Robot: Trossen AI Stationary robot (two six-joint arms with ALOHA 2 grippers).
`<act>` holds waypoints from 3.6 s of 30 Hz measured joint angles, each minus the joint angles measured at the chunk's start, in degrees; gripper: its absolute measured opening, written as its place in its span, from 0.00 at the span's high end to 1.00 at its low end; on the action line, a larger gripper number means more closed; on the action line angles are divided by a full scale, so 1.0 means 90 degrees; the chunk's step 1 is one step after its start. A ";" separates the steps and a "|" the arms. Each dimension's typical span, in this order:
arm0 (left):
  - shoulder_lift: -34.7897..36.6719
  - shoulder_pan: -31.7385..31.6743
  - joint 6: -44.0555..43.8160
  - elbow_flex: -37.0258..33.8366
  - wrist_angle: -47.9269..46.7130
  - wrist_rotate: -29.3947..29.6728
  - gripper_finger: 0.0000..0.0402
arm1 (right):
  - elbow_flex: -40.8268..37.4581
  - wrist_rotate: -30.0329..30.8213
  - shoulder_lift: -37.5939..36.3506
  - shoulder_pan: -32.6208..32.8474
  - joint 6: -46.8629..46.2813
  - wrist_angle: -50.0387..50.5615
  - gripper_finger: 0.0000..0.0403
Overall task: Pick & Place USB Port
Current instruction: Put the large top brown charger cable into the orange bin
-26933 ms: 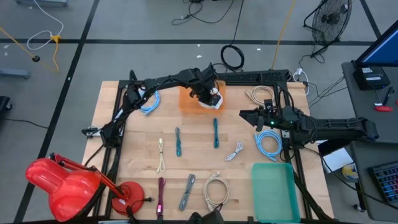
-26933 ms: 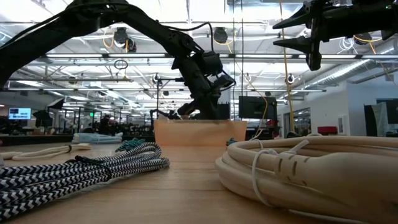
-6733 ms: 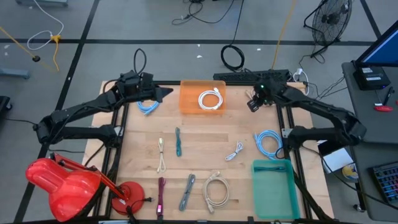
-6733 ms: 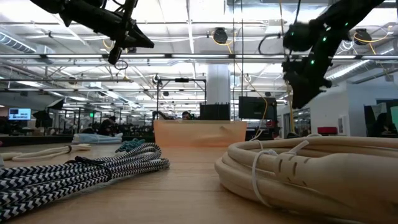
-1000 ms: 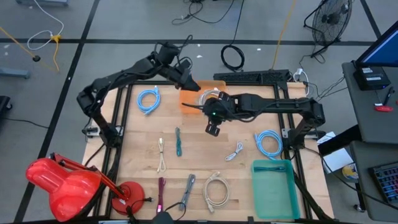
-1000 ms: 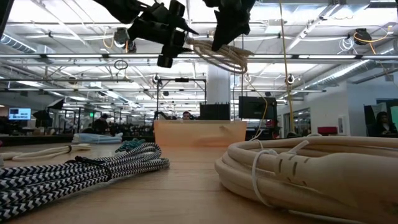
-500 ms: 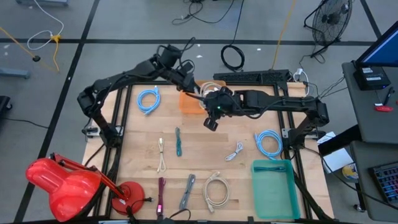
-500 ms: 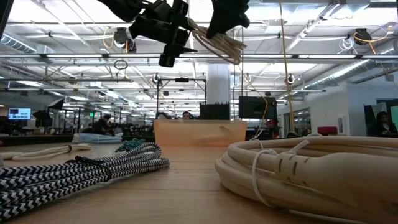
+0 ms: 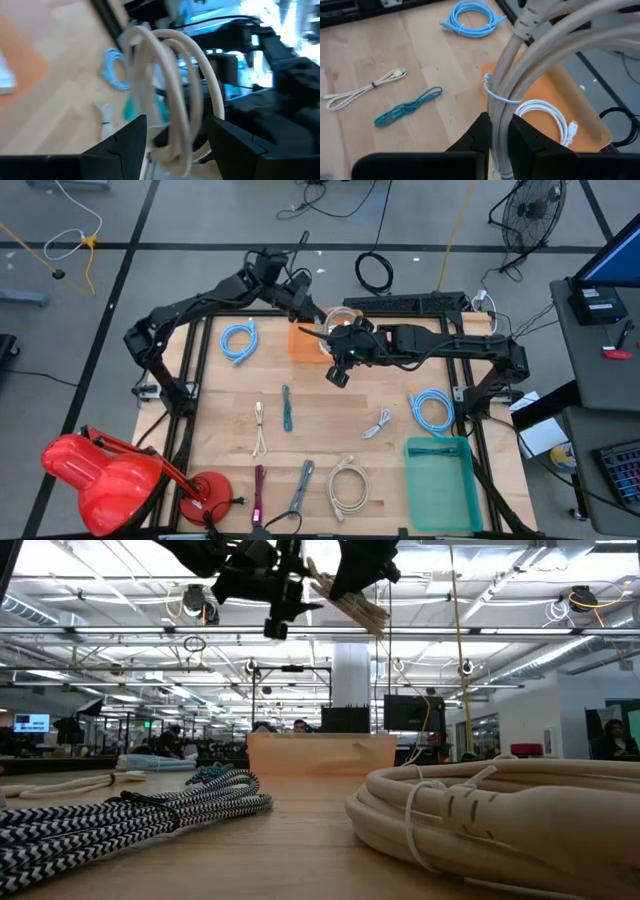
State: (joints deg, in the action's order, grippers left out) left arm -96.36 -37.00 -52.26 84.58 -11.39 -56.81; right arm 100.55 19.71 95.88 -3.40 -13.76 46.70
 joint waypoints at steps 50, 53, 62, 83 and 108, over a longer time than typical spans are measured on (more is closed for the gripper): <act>0.0284 -0.0142 0.0040 0.0005 0.0254 0.0038 0.48 | -0.0005 0.0284 -0.0114 -0.0034 -0.0012 -0.0515 0.93; 0.0284 -0.0077 0.0033 0.0005 0.0268 0.0101 0.48 | -0.0005 0.0281 -0.0114 -0.0040 -0.0015 -0.0519 0.93; 0.0279 0.0026 0.0190 0.0005 0.0228 0.0444 0.48 | -0.0005 -0.0399 -0.0114 -0.0332 -0.0814 -0.0377 0.93; 0.0199 0.0549 0.2050 0.0017 -0.1675 0.2081 0.48 | -0.0015 -0.0861 -0.0091 -0.0419 -0.1549 -0.0243 0.93; 0.0180 0.0714 0.1772 0.0000 -0.1637 0.2123 0.55 | 0.0000 -0.0858 0.0206 -0.0124 -0.0862 -0.0225 0.93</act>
State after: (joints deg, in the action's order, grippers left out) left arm -94.74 -30.57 -36.32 84.58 -26.12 -37.70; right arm 100.55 11.99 97.73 -4.51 -21.52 44.68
